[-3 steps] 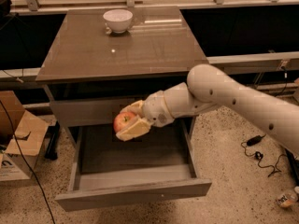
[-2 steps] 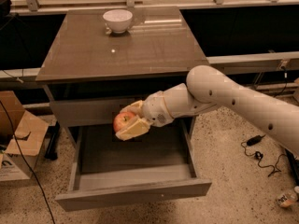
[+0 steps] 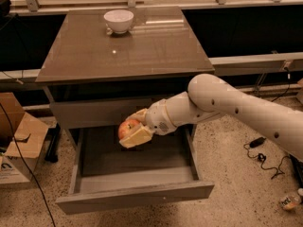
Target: Place apple into middle drawer
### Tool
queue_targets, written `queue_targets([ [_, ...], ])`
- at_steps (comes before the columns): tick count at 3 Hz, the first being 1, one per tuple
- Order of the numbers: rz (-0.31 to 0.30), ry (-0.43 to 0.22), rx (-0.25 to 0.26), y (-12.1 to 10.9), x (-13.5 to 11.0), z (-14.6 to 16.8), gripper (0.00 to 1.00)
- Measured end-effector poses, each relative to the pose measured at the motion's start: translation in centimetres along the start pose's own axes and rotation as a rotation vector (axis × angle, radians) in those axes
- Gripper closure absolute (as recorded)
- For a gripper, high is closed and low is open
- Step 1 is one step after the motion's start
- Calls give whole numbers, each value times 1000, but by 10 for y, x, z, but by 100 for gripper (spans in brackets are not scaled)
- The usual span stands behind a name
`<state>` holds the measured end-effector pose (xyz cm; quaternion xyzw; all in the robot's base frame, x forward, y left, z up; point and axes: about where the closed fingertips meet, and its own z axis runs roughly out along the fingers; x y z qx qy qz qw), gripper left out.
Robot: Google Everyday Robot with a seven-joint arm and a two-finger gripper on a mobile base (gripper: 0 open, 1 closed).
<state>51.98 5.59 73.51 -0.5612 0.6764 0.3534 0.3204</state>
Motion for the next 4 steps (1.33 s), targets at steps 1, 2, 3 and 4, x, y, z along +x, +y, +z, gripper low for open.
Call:
queue_targets([
  [1, 2, 1, 1, 0, 1, 0, 100],
  [2, 23, 10, -2, -6, 16, 16, 100],
  [3, 2, -6, -23, -22, 33, 45, 100],
  [4, 5, -24, -43, -45, 62, 69, 100],
])
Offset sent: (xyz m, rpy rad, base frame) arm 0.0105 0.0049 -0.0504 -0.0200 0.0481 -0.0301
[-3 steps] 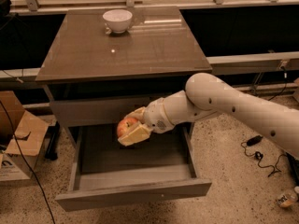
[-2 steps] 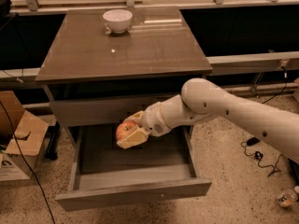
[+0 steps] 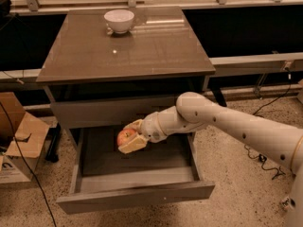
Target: Place apple into middle drawer
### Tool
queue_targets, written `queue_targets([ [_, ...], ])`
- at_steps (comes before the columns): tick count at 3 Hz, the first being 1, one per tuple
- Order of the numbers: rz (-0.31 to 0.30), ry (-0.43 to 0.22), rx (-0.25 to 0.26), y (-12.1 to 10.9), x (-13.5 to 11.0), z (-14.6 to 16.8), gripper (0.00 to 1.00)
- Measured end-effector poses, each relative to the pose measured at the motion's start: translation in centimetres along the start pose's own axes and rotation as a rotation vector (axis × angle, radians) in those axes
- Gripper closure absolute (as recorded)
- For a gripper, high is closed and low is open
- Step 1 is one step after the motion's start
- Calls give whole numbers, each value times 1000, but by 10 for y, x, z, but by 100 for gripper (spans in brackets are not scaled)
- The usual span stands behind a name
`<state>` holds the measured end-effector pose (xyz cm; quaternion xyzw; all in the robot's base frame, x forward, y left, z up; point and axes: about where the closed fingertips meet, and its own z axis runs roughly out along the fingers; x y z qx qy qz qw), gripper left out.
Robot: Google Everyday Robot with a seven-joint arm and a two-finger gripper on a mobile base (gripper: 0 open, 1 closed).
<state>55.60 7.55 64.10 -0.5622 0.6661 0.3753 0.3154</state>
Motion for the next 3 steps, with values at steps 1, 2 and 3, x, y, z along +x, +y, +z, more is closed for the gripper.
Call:
queue_targets([
  [1, 26, -6, -14, -22, 36, 16, 100],
  [2, 87, 4, -19, -35, 93, 32, 100],
  [3, 120, 3, -18, -37, 126, 43, 100],
])
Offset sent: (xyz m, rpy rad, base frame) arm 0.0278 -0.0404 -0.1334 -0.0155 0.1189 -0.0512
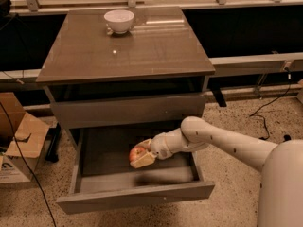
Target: Place apple into middle drawer
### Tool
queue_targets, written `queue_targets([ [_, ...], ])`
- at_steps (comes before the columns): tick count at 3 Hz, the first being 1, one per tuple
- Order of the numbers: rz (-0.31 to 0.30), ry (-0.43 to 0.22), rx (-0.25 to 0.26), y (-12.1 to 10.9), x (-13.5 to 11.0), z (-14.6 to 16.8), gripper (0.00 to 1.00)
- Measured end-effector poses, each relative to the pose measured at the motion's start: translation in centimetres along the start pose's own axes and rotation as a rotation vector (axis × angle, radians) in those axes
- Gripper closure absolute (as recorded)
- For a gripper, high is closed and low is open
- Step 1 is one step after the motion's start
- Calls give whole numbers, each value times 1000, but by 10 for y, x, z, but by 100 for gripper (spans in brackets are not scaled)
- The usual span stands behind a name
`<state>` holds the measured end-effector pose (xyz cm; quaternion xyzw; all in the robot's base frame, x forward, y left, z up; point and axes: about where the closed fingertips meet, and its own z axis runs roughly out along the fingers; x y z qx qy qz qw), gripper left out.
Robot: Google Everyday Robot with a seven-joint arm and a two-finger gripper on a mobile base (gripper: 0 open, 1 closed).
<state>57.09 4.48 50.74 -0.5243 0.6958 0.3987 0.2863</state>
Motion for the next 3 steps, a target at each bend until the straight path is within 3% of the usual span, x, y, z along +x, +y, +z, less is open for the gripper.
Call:
queue_targets([
  [2, 35, 0, 20, 1, 14, 7, 100],
  [3, 70, 19, 21, 2, 38, 20, 100],
])
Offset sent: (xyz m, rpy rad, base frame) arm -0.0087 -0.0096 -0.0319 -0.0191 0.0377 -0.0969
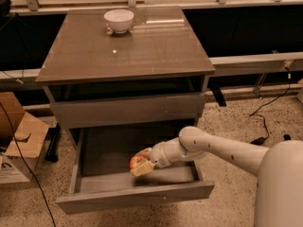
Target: Place apple into middle drawer
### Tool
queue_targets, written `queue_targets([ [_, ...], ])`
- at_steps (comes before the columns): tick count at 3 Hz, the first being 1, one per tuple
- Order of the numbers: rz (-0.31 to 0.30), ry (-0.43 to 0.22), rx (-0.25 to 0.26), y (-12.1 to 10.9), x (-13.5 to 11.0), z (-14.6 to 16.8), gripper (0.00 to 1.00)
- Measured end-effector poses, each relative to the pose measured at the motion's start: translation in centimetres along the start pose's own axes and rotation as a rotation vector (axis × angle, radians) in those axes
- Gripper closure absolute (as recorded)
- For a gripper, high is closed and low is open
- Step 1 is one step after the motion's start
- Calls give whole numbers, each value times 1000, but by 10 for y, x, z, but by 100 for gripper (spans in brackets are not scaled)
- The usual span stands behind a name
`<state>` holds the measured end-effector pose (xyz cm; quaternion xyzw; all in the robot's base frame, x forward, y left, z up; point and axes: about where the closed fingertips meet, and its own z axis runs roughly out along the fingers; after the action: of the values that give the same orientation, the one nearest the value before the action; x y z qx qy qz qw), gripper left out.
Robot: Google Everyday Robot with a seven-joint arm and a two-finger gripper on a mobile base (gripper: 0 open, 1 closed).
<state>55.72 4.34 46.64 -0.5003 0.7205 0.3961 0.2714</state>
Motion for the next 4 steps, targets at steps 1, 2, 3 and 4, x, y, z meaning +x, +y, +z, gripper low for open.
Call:
queue_targets([
  [1, 2, -9, -18, 4, 22, 12, 84],
  [2, -9, -21, -25, 1, 44, 27, 61],
  [3, -15, -41, -18, -8, 64, 37, 38],
  [4, -54, -86, 27, -11, 57, 26, 6],
])
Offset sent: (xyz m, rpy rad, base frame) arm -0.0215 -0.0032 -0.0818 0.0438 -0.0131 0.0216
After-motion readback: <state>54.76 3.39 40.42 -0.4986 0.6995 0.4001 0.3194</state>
